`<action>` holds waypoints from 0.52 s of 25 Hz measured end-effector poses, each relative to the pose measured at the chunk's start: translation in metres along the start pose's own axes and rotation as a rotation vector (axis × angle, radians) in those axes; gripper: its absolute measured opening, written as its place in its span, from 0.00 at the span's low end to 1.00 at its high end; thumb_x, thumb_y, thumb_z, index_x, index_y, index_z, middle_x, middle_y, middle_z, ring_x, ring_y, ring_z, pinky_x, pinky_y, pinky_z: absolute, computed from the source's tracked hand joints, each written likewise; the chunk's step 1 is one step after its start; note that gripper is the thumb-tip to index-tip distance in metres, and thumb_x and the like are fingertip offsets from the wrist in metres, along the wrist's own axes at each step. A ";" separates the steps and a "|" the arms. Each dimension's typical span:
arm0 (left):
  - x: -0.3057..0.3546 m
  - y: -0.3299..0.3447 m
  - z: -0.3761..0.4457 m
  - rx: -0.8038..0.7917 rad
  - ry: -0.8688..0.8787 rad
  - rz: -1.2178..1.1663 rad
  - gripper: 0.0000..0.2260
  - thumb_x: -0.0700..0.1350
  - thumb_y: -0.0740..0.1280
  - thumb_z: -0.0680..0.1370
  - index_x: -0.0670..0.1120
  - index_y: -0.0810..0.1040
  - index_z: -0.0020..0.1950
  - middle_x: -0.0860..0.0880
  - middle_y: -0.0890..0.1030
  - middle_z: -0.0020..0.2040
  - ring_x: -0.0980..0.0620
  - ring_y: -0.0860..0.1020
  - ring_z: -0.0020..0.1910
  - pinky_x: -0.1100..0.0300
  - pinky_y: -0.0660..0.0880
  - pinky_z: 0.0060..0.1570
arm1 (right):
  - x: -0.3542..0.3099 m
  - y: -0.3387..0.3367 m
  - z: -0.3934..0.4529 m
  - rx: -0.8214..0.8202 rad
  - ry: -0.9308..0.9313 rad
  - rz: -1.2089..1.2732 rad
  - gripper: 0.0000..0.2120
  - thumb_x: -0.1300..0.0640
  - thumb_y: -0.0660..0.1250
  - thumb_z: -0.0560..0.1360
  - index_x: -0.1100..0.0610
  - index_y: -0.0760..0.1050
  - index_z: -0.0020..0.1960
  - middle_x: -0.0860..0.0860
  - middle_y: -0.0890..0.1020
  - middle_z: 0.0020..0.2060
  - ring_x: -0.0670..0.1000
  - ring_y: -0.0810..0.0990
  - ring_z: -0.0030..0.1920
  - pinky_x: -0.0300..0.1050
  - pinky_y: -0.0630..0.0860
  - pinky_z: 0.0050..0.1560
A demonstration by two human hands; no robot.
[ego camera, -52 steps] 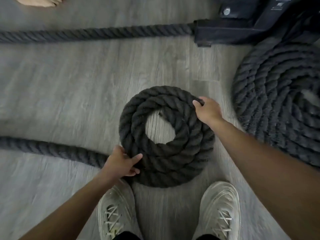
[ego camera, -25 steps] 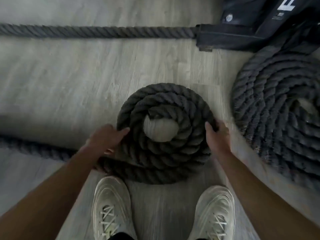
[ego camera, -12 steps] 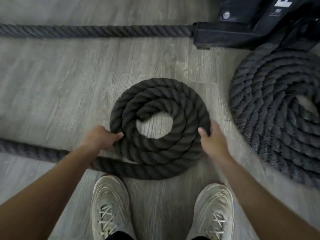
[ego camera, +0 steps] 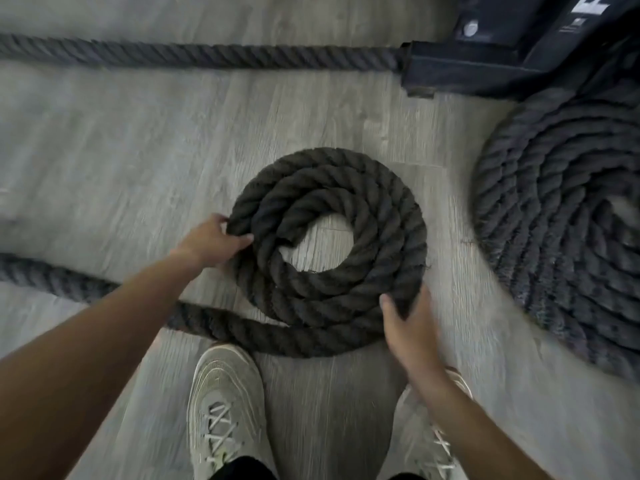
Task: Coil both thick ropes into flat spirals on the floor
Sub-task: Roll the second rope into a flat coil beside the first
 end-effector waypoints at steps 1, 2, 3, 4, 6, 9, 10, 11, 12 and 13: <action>0.004 -0.001 0.007 0.024 0.042 -0.102 0.30 0.56 0.72 0.76 0.48 0.68 0.74 0.43 0.79 0.64 0.42 0.79 0.60 0.47 0.79 0.56 | 0.008 0.010 -0.013 -0.022 0.014 -0.001 0.33 0.44 0.65 0.80 0.54 0.58 0.80 0.52 0.72 0.72 0.55 0.72 0.70 0.50 0.68 0.68; 0.008 0.000 0.014 0.056 0.079 -0.115 0.29 0.55 0.71 0.77 0.48 0.68 0.75 0.43 0.79 0.66 0.42 0.79 0.62 0.45 0.77 0.61 | 0.016 0.019 -0.020 -0.049 0.034 -0.014 0.35 0.43 0.63 0.80 0.54 0.55 0.81 0.52 0.70 0.75 0.58 0.71 0.73 0.52 0.67 0.71; 0.008 0.002 0.018 0.090 0.104 -0.057 0.27 0.53 0.71 0.78 0.47 0.69 0.75 0.43 0.79 0.66 0.41 0.78 0.63 0.45 0.76 0.63 | 0.022 0.024 -0.021 -0.073 0.053 -0.020 0.37 0.41 0.62 0.80 0.53 0.52 0.82 0.52 0.68 0.77 0.59 0.70 0.74 0.54 0.68 0.72; 0.007 0.002 0.019 0.136 0.115 0.015 0.26 0.52 0.70 0.78 0.46 0.71 0.74 0.43 0.80 0.65 0.41 0.78 0.64 0.46 0.75 0.64 | 0.023 0.024 -0.016 -0.086 0.052 -0.017 0.37 0.39 0.61 0.80 0.51 0.50 0.82 0.52 0.67 0.77 0.59 0.69 0.75 0.57 0.68 0.72; -0.002 0.000 0.013 0.187 0.064 0.105 0.24 0.53 0.72 0.76 0.42 0.76 0.68 0.42 0.83 0.60 0.41 0.80 0.60 0.47 0.76 0.62 | 0.019 0.015 0.002 -0.090 0.024 -0.034 0.35 0.39 0.61 0.80 0.48 0.53 0.81 0.50 0.68 0.77 0.58 0.69 0.75 0.59 0.68 0.72; -0.017 0.015 -0.019 0.075 -0.050 0.090 0.19 0.56 0.75 0.73 0.39 0.83 0.46 0.43 0.87 0.40 0.45 0.85 0.41 0.50 0.82 0.48 | -0.014 -0.019 0.055 0.023 -0.042 -0.030 0.24 0.46 0.65 0.80 0.50 0.68 0.74 0.50 0.78 0.67 0.55 0.75 0.68 0.50 0.70 0.68; -0.023 0.033 -0.035 -0.010 -0.094 0.034 0.19 0.56 0.74 0.73 0.38 0.83 0.42 0.43 0.86 0.35 0.47 0.85 0.35 0.53 0.83 0.41 | -0.031 -0.031 0.074 0.071 -0.053 -0.064 0.21 0.48 0.67 0.80 0.52 0.72 0.71 0.51 0.81 0.63 0.55 0.78 0.65 0.45 0.71 0.63; -0.027 0.054 -0.055 -0.109 -0.148 -0.022 0.21 0.56 0.74 0.75 0.37 0.83 0.40 0.44 0.85 0.31 0.48 0.84 0.31 0.56 0.82 0.34 | -0.044 -0.039 0.094 0.101 -0.051 -0.114 0.18 0.49 0.68 0.79 0.53 0.75 0.68 0.52 0.82 0.60 0.56 0.79 0.63 0.42 0.70 0.57; -0.029 0.072 -0.073 -0.197 -0.191 -0.051 0.22 0.58 0.72 0.75 0.37 0.83 0.41 0.45 0.85 0.30 0.49 0.84 0.28 0.58 0.81 0.29 | -0.057 -0.045 0.112 0.103 -0.046 -0.151 0.18 0.48 0.68 0.79 0.54 0.76 0.66 0.53 0.83 0.59 0.57 0.79 0.62 0.41 0.70 0.55; -0.029 0.084 -0.085 -0.261 -0.210 -0.047 0.24 0.61 0.72 0.75 0.38 0.83 0.42 0.46 0.85 0.29 0.50 0.84 0.27 0.60 0.79 0.26 | -0.064 -0.047 0.128 0.094 -0.025 -0.167 0.19 0.47 0.68 0.79 0.54 0.77 0.66 0.53 0.83 0.58 0.57 0.80 0.62 0.42 0.70 0.54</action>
Point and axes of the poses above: each hand's wrist, its own z-axis towards the middle knuckle, its own y-axis out of the palm, x = y × z, the point moved 8 cm from there along z, towards the middle knuckle
